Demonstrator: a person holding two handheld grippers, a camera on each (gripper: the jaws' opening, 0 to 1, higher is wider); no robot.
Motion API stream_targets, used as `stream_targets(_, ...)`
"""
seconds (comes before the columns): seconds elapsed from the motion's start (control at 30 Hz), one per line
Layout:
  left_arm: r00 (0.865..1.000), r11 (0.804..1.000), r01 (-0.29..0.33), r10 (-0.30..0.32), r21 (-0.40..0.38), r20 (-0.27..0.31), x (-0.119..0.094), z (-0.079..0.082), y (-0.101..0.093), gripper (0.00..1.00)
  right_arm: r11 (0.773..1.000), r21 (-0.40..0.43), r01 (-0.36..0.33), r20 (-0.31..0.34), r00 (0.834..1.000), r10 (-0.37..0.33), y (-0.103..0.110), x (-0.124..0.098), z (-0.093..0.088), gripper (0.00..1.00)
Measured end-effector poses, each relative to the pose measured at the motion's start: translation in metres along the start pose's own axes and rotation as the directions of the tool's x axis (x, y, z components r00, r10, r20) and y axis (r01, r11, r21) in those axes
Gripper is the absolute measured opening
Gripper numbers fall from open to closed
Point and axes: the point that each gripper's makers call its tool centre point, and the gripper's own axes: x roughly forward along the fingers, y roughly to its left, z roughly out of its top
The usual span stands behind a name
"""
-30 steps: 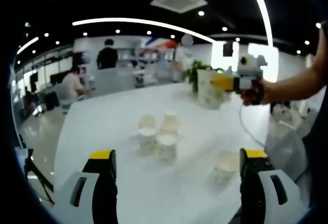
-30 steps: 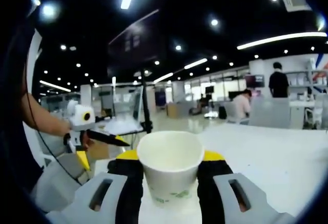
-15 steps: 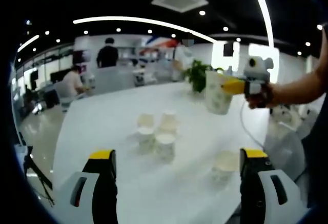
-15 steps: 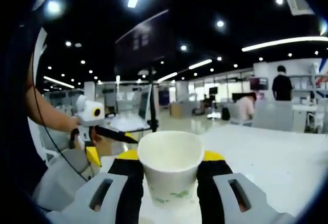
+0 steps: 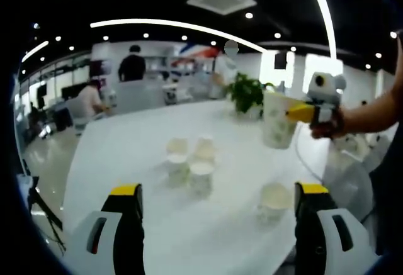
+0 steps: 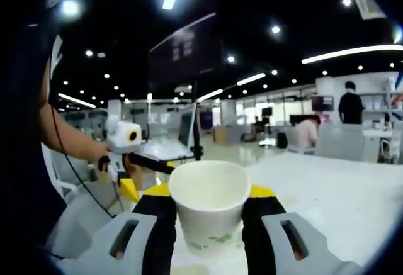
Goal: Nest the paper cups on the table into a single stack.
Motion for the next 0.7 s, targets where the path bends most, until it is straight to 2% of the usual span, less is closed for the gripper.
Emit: stream_targets(0.7,1.0,1.0,0.013,-0.013,-0.004,-0.017,0.004,-0.004,-0.003,0.98,0.999,0.006,-0.04,0.004,0.999,0.04,0.034,-0.009,-0.009,0.37)
